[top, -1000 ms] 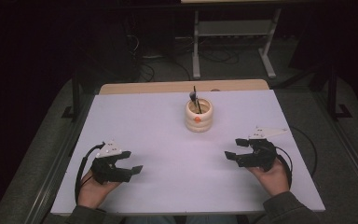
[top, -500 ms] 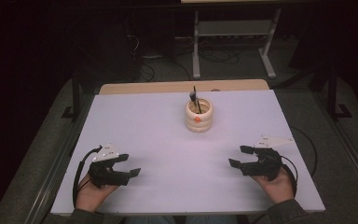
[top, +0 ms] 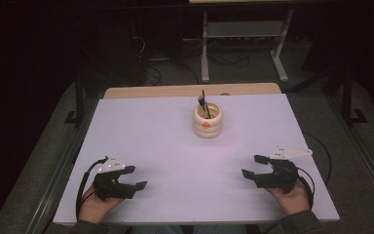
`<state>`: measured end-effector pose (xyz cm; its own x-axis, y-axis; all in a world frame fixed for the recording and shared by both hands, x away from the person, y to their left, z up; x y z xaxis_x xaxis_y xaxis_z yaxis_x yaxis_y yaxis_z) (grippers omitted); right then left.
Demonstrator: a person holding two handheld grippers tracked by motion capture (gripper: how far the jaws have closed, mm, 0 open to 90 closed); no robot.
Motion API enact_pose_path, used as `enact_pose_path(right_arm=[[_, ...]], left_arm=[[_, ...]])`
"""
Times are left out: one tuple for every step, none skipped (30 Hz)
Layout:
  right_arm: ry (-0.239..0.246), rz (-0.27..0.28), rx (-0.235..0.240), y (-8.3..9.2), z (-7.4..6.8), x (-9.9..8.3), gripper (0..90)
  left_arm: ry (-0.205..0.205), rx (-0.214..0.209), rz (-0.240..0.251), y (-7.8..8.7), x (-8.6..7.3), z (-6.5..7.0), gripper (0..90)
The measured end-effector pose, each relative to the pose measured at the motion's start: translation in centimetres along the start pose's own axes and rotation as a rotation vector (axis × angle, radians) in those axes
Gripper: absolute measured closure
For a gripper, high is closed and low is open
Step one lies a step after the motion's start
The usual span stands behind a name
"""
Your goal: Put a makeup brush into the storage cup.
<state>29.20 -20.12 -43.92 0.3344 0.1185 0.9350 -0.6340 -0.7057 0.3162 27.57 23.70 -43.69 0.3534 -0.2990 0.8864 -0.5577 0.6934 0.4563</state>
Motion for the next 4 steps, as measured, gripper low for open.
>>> enact_pose_path(right_arm=[[-0.002, 0.002, 0.0, 0.03, 0.04, -0.02, 24.5], [-0.011, 0.005, 0.001, 0.1, 0.01, -0.04, 24.5], [-0.006, 0.007, 0.0, 0.15, 0.08, -0.05, 24.5], [-0.005, 0.009, 0.002, 0.17, 0.11, -0.06, 24.5]], left_arm=[[0.003, -0.001, 0.001, -0.05, -0.04, 0.02, 27.1], [-0.003, -0.002, -0.005, -0.05, -0.09, -0.06, 27.1], [0.01, -0.001, 0.002, -0.14, -0.1, -0.01, 27.1], [0.01, -0.001, 0.002, -0.14, -0.1, -0.01, 27.0]])
Point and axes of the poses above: each handheld gripper's, and its own axes: y roughly backward along the jaws, x roughly out of its top, z roughly to its right, the point moved 4 cm from there along -y, roughly forward along the jaws, and after that the axes turned 15 degrees about z, right-handed, at the moved point
